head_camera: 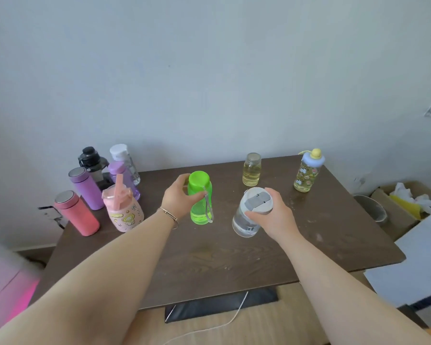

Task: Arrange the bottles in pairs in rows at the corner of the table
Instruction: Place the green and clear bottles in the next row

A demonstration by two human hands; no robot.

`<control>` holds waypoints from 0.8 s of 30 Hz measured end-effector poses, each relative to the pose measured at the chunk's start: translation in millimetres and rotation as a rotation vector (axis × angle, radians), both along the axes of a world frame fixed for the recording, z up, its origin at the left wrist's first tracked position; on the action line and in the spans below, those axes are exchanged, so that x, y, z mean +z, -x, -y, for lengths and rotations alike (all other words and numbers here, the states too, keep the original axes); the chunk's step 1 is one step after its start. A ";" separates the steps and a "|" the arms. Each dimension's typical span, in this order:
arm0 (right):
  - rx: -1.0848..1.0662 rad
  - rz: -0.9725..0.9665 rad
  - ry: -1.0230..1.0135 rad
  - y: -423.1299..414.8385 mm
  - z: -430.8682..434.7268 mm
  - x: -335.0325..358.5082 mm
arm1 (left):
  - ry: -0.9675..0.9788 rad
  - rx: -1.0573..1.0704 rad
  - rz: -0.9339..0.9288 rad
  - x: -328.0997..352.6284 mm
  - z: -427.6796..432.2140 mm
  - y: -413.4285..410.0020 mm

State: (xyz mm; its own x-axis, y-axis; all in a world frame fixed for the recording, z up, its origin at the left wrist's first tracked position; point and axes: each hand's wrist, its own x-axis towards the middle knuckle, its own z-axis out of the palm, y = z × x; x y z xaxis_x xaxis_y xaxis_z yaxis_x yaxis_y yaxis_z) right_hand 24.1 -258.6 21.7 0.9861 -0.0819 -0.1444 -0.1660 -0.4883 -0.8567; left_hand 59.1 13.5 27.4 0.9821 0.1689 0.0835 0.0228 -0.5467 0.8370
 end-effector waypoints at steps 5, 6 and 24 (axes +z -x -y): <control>0.054 -0.009 0.014 2.6 -43.3 -2.6 | 0.013 0.056 -0.017 -5.3 -40.6 25.1; 0.062 -0.014 0.019 4.0 -52.9 -3.4 | 0.011 0.065 -0.018 -7.3 -49.4 29.9; 0.179 -0.073 0.064 35.5 -257.6 -27.9 | 0.039 0.149 -0.081 -47.3 -249.0 110.9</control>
State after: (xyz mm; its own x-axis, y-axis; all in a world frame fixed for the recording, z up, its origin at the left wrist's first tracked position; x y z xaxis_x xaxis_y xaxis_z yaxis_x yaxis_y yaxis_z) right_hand -11.4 -1.0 -6.2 0.9727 0.0826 -0.2166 -0.1325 -0.5687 -0.8118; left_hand -51.7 262.5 -19.9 0.9491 0.3148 -0.0045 0.1697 -0.4997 0.8494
